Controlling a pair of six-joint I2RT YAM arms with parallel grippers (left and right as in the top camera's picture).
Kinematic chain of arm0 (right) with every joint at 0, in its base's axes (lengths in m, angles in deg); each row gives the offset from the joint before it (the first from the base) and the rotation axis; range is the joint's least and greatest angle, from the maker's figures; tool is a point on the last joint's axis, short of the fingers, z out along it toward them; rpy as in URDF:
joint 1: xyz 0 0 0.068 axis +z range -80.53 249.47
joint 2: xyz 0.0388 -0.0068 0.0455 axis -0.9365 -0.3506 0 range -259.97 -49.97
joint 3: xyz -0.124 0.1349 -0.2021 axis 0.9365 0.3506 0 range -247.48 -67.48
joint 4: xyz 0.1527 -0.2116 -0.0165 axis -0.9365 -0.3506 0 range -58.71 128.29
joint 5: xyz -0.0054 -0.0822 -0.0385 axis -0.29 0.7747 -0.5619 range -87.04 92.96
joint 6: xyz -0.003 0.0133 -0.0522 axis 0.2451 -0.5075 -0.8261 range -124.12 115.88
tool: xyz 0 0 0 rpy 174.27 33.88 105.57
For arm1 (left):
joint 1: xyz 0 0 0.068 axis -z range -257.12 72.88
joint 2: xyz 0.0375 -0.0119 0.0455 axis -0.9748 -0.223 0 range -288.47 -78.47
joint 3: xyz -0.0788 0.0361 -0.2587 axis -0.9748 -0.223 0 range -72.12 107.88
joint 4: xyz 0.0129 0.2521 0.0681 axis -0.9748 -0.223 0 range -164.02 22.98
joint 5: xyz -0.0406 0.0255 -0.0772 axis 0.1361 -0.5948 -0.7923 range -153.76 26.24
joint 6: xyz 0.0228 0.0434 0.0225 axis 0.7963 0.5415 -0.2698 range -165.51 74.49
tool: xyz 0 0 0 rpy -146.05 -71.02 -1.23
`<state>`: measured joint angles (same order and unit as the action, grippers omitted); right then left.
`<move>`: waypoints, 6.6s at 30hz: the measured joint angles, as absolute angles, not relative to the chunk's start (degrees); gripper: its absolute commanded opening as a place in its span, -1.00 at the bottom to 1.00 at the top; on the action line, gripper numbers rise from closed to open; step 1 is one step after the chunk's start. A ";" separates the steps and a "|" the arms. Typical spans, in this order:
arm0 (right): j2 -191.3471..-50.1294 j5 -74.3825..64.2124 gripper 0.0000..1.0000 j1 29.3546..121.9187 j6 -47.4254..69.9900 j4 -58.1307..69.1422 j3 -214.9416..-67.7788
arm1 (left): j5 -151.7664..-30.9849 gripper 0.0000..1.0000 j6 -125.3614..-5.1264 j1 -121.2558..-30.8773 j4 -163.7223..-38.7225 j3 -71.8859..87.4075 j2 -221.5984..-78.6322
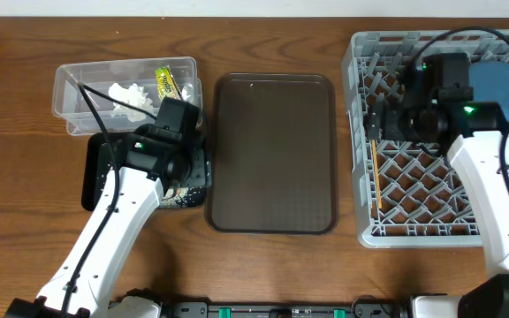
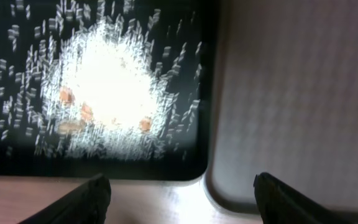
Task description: Sort waste into correct bins and load items into the dishwasher rack
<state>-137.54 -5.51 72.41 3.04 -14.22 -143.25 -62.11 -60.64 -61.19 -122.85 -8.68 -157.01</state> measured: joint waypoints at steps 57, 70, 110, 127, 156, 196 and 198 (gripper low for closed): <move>-75.26 -0.79 0.98 71.25 3.02 -17.04 -100.80 | -63.38 0.54 -60.71 -61.19 -119.68 -27.43 -104.66; -54.11 0.41 0.99 72.30 2.89 1.19 -86.90 | -63.38 0.54 -60.73 -61.19 -119.64 -27.49 -104.66; -50.70 1.26 0.98 72.46 -3.97 34.30 -67.87 | -63.38 0.54 -60.73 -61.19 -119.61 -27.54 -104.66; -50.70 1.29 0.99 72.46 -4.00 34.30 -67.87 | -63.40 0.54 -60.71 -61.19 -119.61 -27.54 -104.66; -50.70 1.29 0.99 72.46 -4.41 34.28 -67.87 | -63.38 0.54 -59.79 -70.81 -113.15 -36.54 -97.89; -50.68 1.29 0.98 72.46 -4.41 34.32 -67.87 | -67.29 0.54 -41.78 -75.12 -68.29 -71.23 -79.09; -50.68 1.29 0.99 72.46 -4.41 34.32 -67.87 | -67.29 0.54 -41.78 -75.12 -68.29 -71.25 -79.09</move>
<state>-50.68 1.29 72.46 -4.41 34.32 -67.87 -67.29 -41.78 -75.12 -68.29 -71.25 -79.09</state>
